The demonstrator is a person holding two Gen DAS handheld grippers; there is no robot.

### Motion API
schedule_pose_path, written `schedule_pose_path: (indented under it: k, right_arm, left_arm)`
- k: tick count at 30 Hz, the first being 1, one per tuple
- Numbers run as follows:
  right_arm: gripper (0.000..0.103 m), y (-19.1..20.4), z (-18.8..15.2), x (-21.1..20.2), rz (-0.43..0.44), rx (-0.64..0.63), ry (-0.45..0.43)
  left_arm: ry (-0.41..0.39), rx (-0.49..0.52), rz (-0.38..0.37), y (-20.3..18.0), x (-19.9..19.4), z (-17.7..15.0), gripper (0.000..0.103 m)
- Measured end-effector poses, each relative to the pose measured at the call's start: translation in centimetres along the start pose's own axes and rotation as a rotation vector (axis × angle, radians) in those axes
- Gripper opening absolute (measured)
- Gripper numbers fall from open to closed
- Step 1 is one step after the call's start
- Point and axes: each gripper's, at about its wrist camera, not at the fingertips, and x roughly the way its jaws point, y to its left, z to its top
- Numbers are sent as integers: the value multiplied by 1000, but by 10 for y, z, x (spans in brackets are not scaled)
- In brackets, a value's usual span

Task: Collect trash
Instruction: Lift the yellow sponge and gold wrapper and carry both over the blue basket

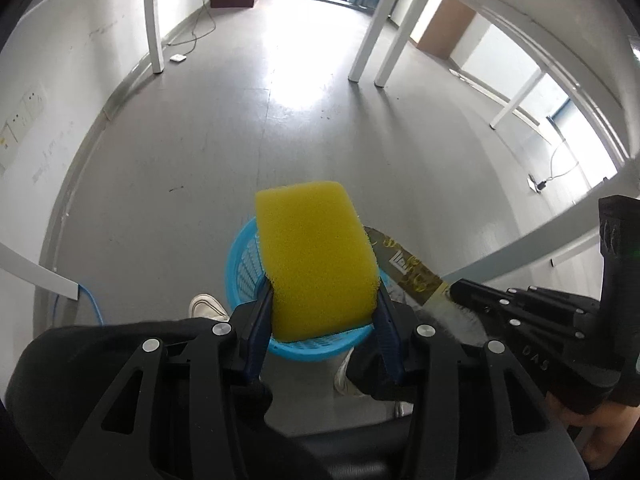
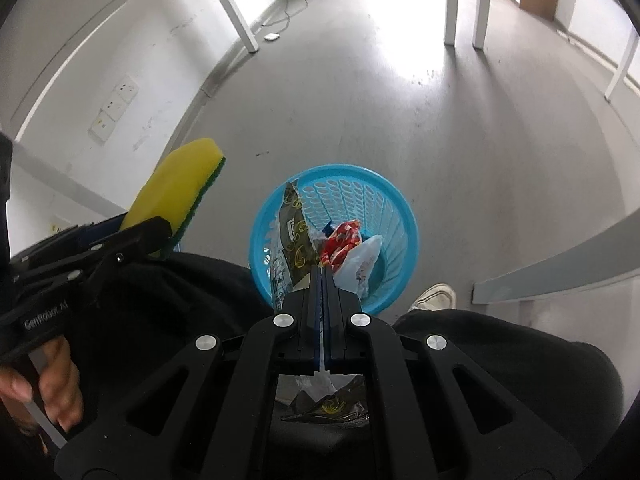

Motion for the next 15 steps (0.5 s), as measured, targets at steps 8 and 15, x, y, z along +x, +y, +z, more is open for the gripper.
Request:
schedule_pose_path:
  k: [8, 15]
  right_arm:
    - [0, -13, 25, 55, 24, 60, 87]
    - [0, -23, 40, 98, 11, 102, 178]
  left_arm:
    - [98, -38, 40, 6, 45, 22, 45]
    - [184, -89, 63, 17, 79, 33, 45]
